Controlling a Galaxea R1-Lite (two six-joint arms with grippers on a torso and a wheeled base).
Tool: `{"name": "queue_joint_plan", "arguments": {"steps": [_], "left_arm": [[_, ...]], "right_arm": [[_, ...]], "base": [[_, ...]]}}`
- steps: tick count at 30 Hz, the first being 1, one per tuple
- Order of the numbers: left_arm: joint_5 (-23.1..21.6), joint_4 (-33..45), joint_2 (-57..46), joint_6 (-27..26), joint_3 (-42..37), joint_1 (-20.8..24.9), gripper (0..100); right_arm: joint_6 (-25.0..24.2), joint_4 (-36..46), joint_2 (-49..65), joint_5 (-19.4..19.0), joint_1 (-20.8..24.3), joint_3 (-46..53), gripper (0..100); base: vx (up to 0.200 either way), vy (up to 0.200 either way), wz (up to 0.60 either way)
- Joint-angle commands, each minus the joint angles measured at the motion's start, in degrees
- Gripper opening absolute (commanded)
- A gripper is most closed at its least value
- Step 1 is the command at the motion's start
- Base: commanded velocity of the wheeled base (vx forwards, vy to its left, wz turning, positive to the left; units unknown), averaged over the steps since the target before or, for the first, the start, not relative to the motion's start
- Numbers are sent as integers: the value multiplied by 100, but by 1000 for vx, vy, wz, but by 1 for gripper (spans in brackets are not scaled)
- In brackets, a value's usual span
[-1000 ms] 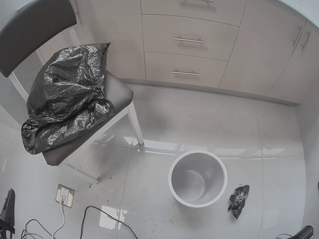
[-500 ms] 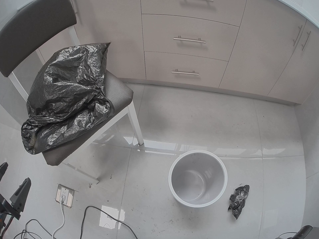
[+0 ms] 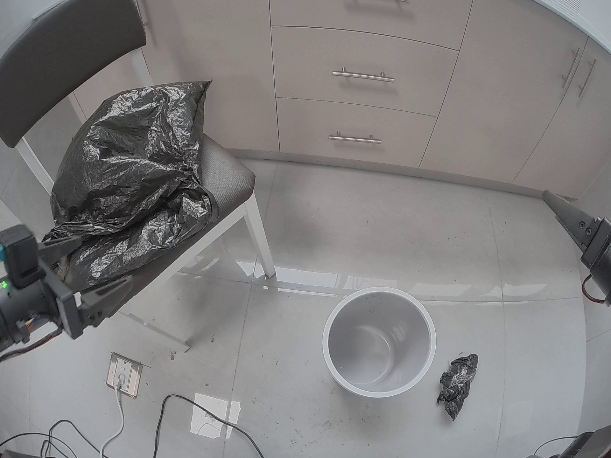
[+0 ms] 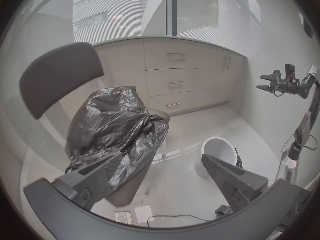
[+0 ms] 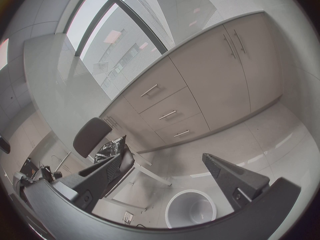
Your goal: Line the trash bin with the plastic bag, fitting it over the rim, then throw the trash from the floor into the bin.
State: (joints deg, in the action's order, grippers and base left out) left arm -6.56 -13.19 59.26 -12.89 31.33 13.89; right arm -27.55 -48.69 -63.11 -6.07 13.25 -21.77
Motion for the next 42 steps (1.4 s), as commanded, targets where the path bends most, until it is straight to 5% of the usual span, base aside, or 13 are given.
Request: {"name": "queue_joint_plan", "arguments": {"steps": [1, 13, 42], "left_arm": [[-56, -755, 1765, -100, 655, 413, 100], [120, -1977, 3250, -100, 928, 35, 100], [1060, -3014, 3830, -91, 1288, -9, 100]], "right_arm": [[-57, -123, -369, -26, 72, 85, 100], [-57, -141, -509, -35, 72, 41, 100], [-66, -176, -562, -52, 72, 77, 100]], "base": [[0, 0, 0], [0, 0, 0], [0, 0, 0]]}}
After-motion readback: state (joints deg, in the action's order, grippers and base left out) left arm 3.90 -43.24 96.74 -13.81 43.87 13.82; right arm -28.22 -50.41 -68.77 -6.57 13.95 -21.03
